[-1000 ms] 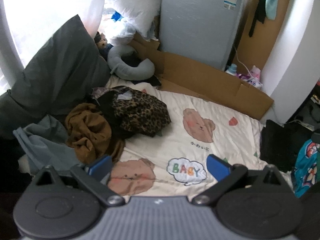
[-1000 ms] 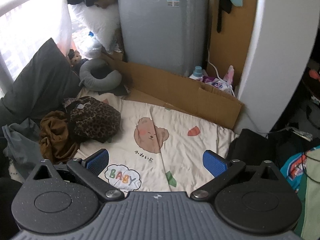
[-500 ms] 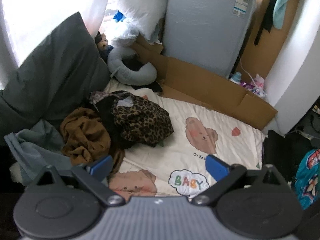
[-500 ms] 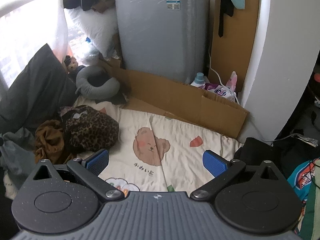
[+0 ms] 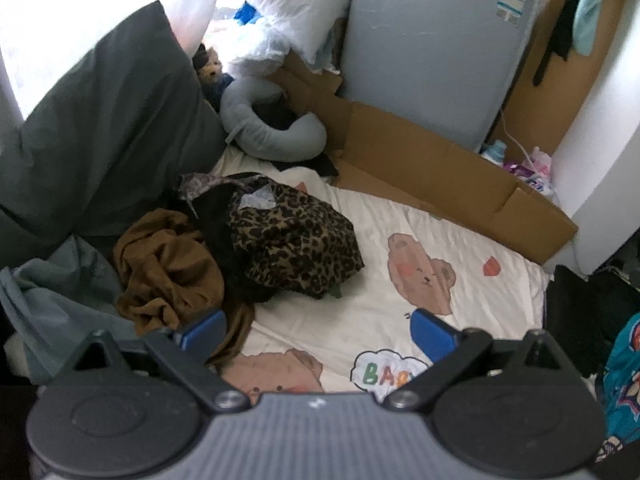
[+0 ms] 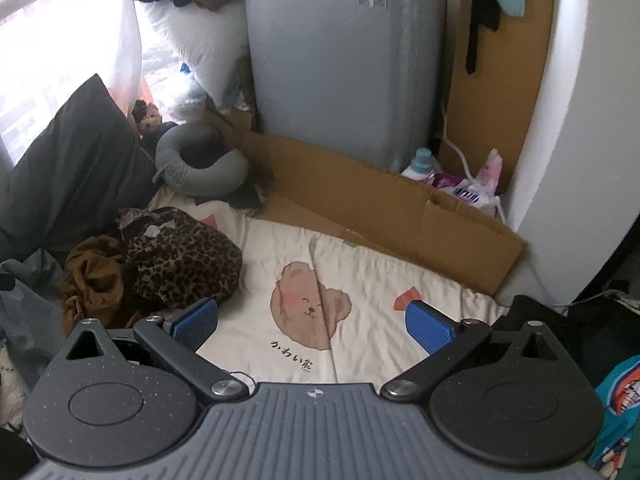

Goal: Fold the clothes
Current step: 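Move the left tool toward the leopard-print garment on the clothes pile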

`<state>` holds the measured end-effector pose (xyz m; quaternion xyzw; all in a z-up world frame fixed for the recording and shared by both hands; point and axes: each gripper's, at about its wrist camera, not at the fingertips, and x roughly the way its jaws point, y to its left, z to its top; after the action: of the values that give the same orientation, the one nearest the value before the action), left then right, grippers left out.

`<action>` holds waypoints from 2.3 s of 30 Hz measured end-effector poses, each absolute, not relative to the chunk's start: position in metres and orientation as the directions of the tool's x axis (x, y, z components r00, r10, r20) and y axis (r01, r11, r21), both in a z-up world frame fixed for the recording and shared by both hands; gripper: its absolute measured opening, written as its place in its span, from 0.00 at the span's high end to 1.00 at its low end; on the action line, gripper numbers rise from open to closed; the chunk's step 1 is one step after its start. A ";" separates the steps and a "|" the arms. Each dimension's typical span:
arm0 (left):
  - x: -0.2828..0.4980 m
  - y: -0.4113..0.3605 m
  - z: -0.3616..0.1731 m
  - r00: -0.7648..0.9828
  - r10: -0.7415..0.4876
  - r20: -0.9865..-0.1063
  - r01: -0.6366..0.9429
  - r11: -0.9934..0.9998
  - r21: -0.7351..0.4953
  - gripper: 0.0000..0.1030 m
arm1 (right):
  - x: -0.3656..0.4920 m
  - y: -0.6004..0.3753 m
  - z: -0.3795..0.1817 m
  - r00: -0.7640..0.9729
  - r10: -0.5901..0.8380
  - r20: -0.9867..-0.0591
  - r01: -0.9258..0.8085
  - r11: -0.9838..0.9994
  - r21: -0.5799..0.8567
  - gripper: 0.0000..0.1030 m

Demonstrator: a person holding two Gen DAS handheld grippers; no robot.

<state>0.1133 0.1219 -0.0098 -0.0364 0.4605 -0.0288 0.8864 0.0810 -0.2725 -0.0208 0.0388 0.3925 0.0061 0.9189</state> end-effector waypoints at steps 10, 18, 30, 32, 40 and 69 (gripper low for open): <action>0.157 0.130 -0.042 0.566 -0.057 -0.823 -0.021 0.996 -0.084 0.01 | 0.126 -0.266 -0.058 0.647 0.073 -0.759 -0.035 0.997 0.066 0.00; 0.190 0.140 -0.063 0.585 -0.063 -0.809 -0.030 0.995 -0.099 0.01 | 0.155 -0.255 -0.085 0.618 0.121 -0.777 -0.114 0.991 0.063 0.00; 0.234 0.145 -0.112 0.620 -0.090 -0.779 -0.009 0.993 -0.122 0.15 | 0.183 -0.243 -0.126 0.584 0.212 -0.784 -0.211 0.972 0.105 0.00; 0.241 0.145 -0.120 0.629 -0.094 -0.772 -0.001 0.993 -0.122 0.15 | 0.188 -0.243 -0.133 0.591 0.218 -0.777 -0.214 0.971 0.110 0.00; 0.276 0.133 -0.154 0.640 -0.127 -0.758 0.030 0.990 -0.141 0.23 | 0.200 -0.245 -0.181 0.617 0.247 -0.747 -0.182 0.969 0.170 0.00; 0.329 0.105 -0.266 0.716 -0.047 -0.697 0.030 0.999 -0.036 0.98 | 0.195 -0.236 -0.318 0.618 0.222 -0.754 -0.192 0.973 0.129 0.00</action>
<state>0.3288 0.1048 -0.2657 -0.0111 0.3764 -0.0207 0.9262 0.1950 -0.2361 -0.3184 0.0178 0.4215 0.1150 0.8993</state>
